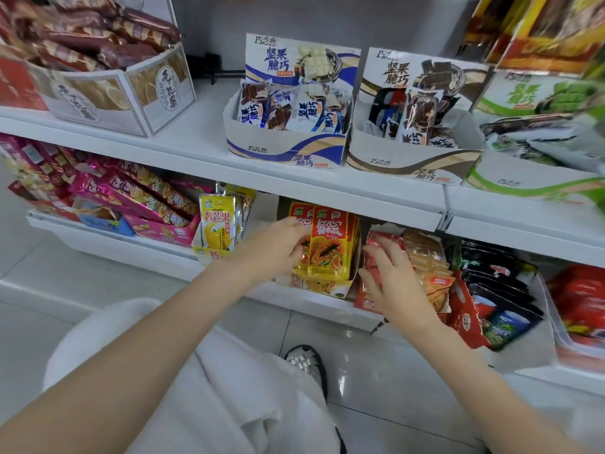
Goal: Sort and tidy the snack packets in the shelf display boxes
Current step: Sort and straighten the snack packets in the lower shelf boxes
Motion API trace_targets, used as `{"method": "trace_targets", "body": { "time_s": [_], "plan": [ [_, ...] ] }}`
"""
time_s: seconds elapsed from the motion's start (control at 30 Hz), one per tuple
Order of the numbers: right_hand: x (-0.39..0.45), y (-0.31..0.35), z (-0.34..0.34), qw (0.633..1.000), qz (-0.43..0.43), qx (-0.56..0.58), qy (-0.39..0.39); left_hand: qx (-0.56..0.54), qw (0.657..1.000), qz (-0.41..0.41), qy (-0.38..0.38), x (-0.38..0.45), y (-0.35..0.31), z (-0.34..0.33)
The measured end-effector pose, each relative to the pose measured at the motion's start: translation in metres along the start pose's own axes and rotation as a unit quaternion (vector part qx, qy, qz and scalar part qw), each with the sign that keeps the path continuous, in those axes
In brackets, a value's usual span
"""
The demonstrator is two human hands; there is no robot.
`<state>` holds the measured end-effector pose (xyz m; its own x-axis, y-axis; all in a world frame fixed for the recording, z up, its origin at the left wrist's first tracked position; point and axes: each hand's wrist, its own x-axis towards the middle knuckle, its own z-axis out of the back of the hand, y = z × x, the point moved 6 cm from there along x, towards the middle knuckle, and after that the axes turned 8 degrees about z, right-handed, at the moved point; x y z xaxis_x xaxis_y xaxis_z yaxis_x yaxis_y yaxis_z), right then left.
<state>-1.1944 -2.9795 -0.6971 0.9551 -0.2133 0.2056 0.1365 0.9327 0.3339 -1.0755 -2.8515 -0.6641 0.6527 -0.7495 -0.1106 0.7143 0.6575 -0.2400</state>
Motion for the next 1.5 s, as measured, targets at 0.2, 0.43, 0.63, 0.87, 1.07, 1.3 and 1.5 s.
{"method": "trace_targets", "body": {
  "time_s": [0.2, 0.43, 0.63, 0.87, 1.07, 1.3, 1.5],
  "plan": [
    [-0.004, -0.013, 0.120, 0.984, 0.007, 0.038, -0.175, -0.136, 0.956, -0.065, -0.253, 0.010, -0.054, 0.085],
    [0.084, -0.046, 0.176, 0.988, -0.010, 0.021, -0.150, -0.112, 0.952, -0.053, -0.281, 0.062, -0.093, 0.097],
    [0.156, -0.063, 0.184, 0.996, -0.021, -0.066, -0.052, -0.081, 0.967, -0.016, -0.242, 0.094, -0.093, 0.100],
    [0.191, -0.090, 0.166, 0.992, -0.064, -0.068, -0.081, -0.015, 0.981, -0.063, -0.182, 0.102, -0.098, 0.071],
    [0.158, -0.067, 0.215, 0.946, -0.028, -0.087, -0.312, -0.024, 0.979, -0.064, -0.194, 0.103, -0.098, 0.072],
    [0.046, -0.072, 0.257, 0.944, -0.053, -0.042, -0.322, -0.152, 0.953, -0.061, -0.256, 0.085, -0.113, 0.093],
    [-0.061, -0.124, 0.237, 0.950, -0.114, 0.160, -0.243, -0.440, 0.891, -0.104, 0.030, 0.047, -0.187, 0.053]
  ]
}}
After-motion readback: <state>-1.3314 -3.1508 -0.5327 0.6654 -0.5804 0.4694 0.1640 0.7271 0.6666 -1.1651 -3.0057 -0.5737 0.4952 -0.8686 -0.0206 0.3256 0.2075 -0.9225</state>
